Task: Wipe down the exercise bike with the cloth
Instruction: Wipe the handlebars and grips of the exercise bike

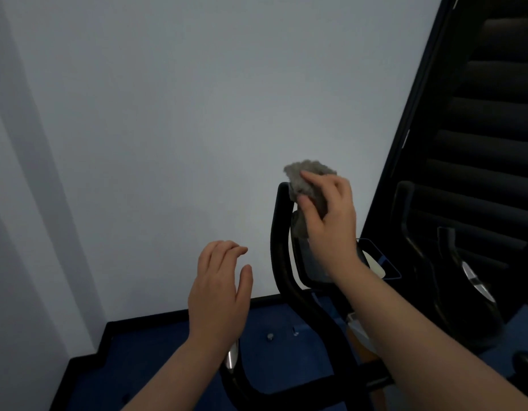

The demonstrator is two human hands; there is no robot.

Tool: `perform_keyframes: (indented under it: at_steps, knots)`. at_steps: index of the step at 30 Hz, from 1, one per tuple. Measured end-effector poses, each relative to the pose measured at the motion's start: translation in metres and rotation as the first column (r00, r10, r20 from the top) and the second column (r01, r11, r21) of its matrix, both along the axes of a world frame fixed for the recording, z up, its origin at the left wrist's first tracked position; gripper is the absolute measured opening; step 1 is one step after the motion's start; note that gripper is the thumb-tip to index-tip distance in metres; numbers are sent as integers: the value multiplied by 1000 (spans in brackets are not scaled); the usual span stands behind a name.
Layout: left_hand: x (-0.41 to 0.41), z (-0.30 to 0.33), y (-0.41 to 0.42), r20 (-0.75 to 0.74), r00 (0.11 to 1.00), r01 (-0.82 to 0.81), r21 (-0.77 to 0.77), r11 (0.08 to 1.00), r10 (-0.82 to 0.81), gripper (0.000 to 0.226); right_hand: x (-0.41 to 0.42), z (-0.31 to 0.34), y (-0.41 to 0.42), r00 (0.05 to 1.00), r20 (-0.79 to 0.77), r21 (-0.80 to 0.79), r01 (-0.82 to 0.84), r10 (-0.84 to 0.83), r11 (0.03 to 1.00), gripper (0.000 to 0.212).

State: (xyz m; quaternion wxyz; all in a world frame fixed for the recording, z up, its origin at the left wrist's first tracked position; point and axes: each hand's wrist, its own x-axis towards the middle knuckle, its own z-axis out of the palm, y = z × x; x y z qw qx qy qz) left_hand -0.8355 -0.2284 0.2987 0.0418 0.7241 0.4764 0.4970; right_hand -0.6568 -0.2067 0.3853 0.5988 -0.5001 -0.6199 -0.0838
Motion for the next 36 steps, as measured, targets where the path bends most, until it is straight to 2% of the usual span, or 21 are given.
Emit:
perform_keyframes:
  at_steps: [4, 6, 8, 10, 13, 14, 18, 21, 23, 26, 28, 30, 32, 33, 35, 36]
  knots:
    - [0, -1, 0, 6, 1000, -4, 0, 1000, 4, 23, -18, -39, -14, 974, -205, -112, -120, 96, 986, 38]
    - [0, -1, 0, 3, 1000, -6, 1, 1000, 6, 22, -10, -54, -28, 975, -165, -227, -187, 152, 956, 36]
    - [1, -1, 0, -1, 1000, -10, -1, 1000, 10, 22, 6, -43, -29, 968, -128, -348, -249, 218, 904, 35]
    - [1, 0, 0, -2, 1000, -14, -9, 1000, 14, 23, 13, -22, -22, 979, -59, -336, -205, 196, 919, 34]
    - [0, 1, -2, -16, 1000, -9, -12, 1000, 9, 24, -5, -10, -15, 980, -132, -253, -179, 150, 951, 28]
    - [-1, 1, -2, -22, 1000, -6, -15, 1000, 6, 25, -12, -16, -17, 982, -118, -267, -176, 149, 948, 27]
    - [-2, 0, -2, -40, 999, -1, -17, 1000, 0, 25, -2, -36, -39, 953, 186, -480, -125, 240, 868, 24]
    - [-1, 0, -1, -25, 1000, -3, -13, 1000, 3, 24, 28, -13, -46, 854, 280, -707, -126, 439, 696, 24]
    - [0, 0, -2, -14, 1000, -3, -19, 1000, 3, 24, 31, 3, -40, 788, 372, -720, -89, 491, 688, 26]
    - [-2, 1, -2, -39, 999, 7, -13, 1000, -8, 23, 5, -3, -32, 861, 362, -612, -69, 358, 788, 28]
    - [-3, 2, -2, -61, 998, 14, -5, 1000, -14, 24, -9, -23, -40, 909, 307, -572, -60, 281, 818, 27]
    - [-3, 2, -2, -75, 997, 13, -1, 1000, -13, 23, -2, -40, -59, 905, 315, -549, -72, 286, 832, 26]
    - [-3, 2, -3, -80, 997, 12, 0, 1000, -12, 23, 19, -42, -79, 839, 380, -603, -94, 389, 792, 26]
    - [-2, 1, -4, -78, 997, 15, 1, 1000, -15, 23, 31, -36, -84, 800, 391, -664, -97, 454, 742, 25]
    - [-2, 1, -4, -74, 997, 10, 2, 1000, -10, 23, 43, -18, -83, 748, 366, -774, -86, 553, 628, 25]
    - [-2, 1, -4, -74, 997, 2, 3, 1000, -2, 23, 42, -10, -78, 742, 356, -785, -93, 568, 612, 25]
